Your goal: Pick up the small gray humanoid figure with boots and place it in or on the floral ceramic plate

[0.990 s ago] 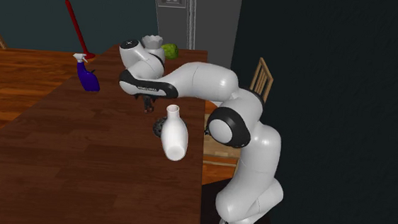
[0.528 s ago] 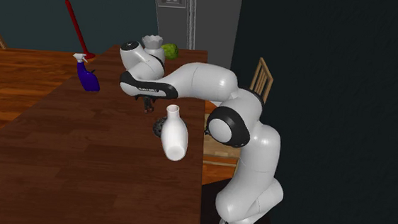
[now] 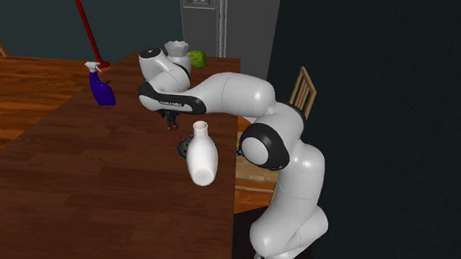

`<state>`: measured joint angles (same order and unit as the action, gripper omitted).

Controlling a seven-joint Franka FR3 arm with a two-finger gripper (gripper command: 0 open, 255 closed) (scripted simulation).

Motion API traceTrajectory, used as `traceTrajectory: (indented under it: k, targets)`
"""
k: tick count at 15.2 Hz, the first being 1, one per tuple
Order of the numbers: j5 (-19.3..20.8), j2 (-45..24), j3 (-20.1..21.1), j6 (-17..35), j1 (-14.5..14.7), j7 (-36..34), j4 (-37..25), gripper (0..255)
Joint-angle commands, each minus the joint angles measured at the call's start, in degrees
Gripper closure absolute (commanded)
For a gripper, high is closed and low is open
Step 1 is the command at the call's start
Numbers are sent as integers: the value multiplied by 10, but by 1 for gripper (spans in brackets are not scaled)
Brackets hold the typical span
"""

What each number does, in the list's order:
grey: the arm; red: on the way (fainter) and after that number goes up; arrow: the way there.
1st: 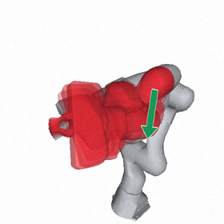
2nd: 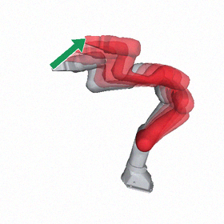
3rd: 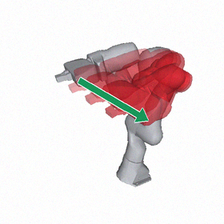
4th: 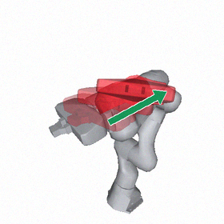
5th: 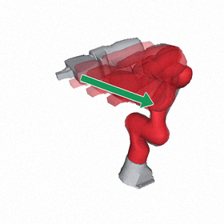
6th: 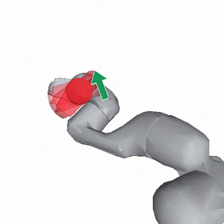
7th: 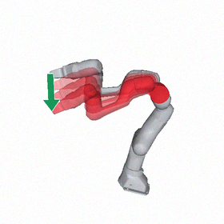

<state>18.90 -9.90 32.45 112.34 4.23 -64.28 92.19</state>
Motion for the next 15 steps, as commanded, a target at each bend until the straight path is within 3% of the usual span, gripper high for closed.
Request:
traceTrajectory:
  k: [1,15]
  targets:
    - [0,0,0,0,0,0,0,255]
    - [2,-15,4,-95,12,17,-109,255]
